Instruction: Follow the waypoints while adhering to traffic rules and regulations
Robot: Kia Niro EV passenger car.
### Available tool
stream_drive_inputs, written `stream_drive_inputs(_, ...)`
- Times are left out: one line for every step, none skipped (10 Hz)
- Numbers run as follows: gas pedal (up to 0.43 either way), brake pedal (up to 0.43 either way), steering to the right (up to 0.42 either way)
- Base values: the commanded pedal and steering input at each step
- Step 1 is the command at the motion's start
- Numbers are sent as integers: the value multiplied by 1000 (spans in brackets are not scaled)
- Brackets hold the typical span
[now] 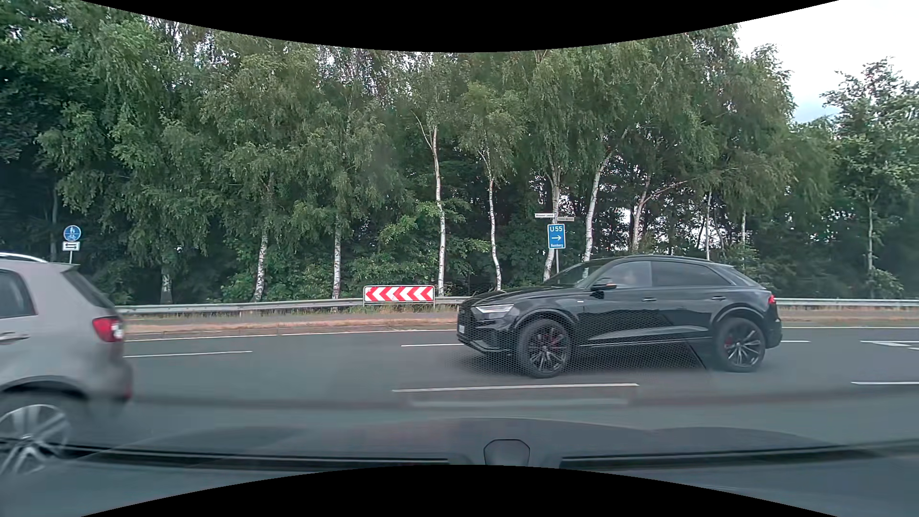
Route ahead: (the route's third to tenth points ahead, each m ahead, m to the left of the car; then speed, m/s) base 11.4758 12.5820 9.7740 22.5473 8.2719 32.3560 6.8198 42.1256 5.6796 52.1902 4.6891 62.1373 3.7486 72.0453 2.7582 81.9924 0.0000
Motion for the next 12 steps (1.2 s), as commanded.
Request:
stream_drive_inputs(0, 244, -289)
stream_drive_inputs(0, 244, -289)
stream_drive_inputs(0, 244, -289)
stream_drive_inputs(0, 244, -289)
stream_drive_inputs(0, 250, -289)
stream_drive_inputs(0, 244, -289)
stream_drive_inputs(0, 244, -288)
stream_drive_inputs(0, 250, -289)
stream_drive_inputs(0, 250, -289)
stream_drive_inputs(0, 244, -289)
stream_drive_inputs(0, 250, -289)
stream_drive_inputs(0, 250, -289)
